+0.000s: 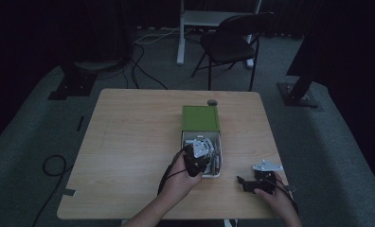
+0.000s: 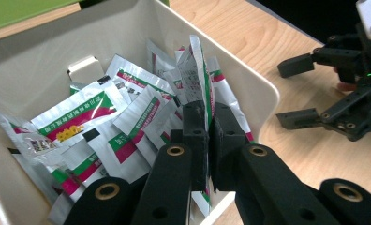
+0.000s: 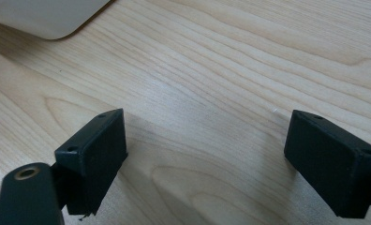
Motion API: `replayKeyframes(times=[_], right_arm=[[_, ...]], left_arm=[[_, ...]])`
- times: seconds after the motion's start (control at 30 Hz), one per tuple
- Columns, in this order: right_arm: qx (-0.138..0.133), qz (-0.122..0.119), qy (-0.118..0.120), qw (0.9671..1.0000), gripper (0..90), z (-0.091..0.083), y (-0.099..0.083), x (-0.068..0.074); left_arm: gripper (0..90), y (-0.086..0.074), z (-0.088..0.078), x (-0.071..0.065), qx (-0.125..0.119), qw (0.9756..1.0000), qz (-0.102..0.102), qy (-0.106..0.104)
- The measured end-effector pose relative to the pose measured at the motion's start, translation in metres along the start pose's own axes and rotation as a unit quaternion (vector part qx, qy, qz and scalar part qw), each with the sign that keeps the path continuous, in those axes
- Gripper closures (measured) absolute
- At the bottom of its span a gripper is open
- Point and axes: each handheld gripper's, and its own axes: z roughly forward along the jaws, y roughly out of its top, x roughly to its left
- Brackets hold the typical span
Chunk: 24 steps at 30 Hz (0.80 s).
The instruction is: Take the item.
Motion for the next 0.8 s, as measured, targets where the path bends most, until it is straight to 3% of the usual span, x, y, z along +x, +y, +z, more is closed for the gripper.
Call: replayKeyframes(times=[0.47,0.8], right_arm=[[0.001,0.000,0.000,1.0000,12.7,0.000,0.000,0.000],[0.001,0.000,0.000,1.0000,12.6,0.000,0.000,0.000]], left_arm=[[86.9,0.008,-0.029,0.015,-0.043,0.9989,-0.017,-0.002],[86.9,0.006,-0.056,0.037,-0.079,0.9965,-0.027,0.009]])
